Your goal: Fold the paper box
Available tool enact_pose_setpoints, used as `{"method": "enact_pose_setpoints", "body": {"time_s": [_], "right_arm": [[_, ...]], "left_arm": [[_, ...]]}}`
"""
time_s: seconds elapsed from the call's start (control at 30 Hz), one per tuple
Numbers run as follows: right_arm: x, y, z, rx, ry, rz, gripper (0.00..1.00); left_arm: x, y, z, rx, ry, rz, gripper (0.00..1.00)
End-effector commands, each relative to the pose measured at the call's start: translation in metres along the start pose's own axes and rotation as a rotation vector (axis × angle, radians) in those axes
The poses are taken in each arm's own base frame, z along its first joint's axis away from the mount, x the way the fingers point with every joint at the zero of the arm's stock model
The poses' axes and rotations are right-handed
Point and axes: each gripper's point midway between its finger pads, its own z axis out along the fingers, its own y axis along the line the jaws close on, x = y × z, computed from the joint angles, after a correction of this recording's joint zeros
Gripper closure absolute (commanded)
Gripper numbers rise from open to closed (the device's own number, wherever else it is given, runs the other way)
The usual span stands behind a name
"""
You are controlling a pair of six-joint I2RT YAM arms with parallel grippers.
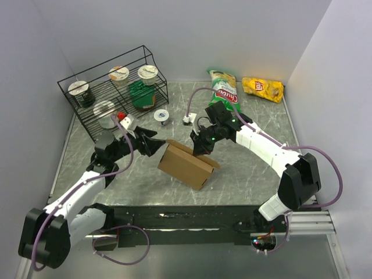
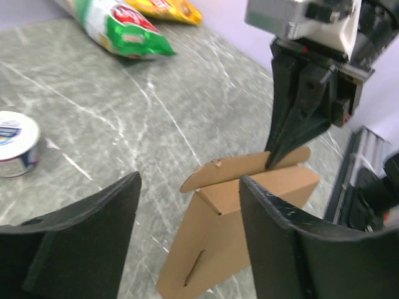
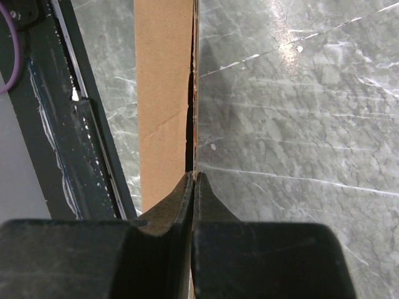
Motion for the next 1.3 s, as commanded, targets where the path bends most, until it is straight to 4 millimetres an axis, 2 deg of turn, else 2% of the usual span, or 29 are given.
{"method": "enact_pose_setpoints", "body": {"time_s": [0.0, 0.1, 0.33, 0.57, 0.8, 0.93, 1.27], "right_arm": [[-0.005, 0.003, -0.002, -0.012, 0.007, -0.027, 1.00], [-0.005, 0.004, -0.003, -0.016, 0.007, -0.031, 1.00], [-0.005, 0.007, -0.002, -0.017, 0.012, -0.038, 1.00], [-0.005, 0.007, -0.002, -0.012, 0.014, -0.040, 1.00], [-0.005, 0.006, -0.002, -0.009, 0.013, -0.041, 1.00], [-0.006, 0.006, -0.002, -0.005, 0.013, -0.038, 1.00], [-0.006, 0.006, -0.001, -0.007, 0.014, -0.040, 1.00]], "left_arm": [[-0.003, -0.016, 0.008, 0.147, 0.037, 0.049, 0.32], [0.005, -0.015, 0.012, 0.181, 0.087, 0.033, 0.32], [0.003, -0.010, 0.021, 0.196, 0.097, 0.036, 0.31], [0.015, -0.007, 0.028, 0.231, 0.155, 0.004, 0.41], [0.015, -0.008, 0.028, 0.241, 0.158, 0.007, 0.52], [0.017, -0.008, 0.029, 0.248, 0.167, 0.002, 0.64], [0.016, -0.010, 0.032, 0.276, 0.174, -0.007, 0.65]]}}
